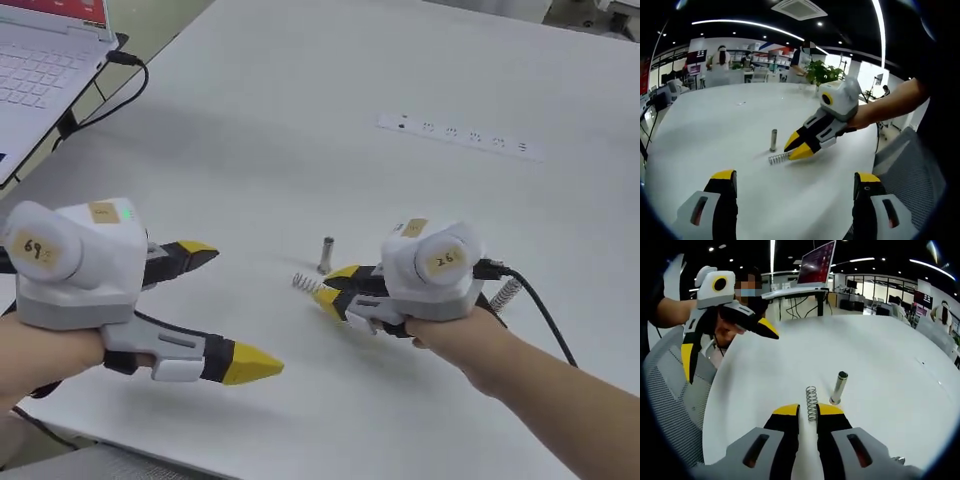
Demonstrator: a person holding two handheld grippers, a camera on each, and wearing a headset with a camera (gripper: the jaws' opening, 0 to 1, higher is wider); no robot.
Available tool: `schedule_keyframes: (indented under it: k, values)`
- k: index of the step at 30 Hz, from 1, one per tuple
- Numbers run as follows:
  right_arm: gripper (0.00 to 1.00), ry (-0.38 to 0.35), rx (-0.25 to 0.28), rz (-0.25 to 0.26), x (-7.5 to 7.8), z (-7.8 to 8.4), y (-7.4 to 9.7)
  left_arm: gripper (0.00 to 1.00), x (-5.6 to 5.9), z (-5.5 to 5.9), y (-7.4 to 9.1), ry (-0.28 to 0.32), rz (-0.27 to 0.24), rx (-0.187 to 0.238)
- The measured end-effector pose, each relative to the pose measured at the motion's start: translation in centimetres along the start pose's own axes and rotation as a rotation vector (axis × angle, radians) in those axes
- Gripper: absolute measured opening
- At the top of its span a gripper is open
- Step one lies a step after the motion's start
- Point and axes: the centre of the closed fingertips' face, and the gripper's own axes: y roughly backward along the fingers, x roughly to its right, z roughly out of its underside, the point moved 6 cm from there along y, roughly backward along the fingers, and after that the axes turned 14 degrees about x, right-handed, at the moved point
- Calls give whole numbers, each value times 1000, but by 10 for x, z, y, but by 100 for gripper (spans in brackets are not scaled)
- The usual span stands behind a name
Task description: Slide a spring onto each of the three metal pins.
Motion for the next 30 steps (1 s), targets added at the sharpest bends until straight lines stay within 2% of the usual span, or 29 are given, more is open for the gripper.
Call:
schedule_keyframes:
  k: [20,25,30]
  values:
    - [9,17,-45,-9,2,13,-9,94,1,6,3,14,-2,-14]
    - [8,37,-42,-17,1,11,-9,94,2,7,3,11,4,-19]
    - [8,45,-12,-41,-4,0,0,93,4,4,2,9,6,-10]
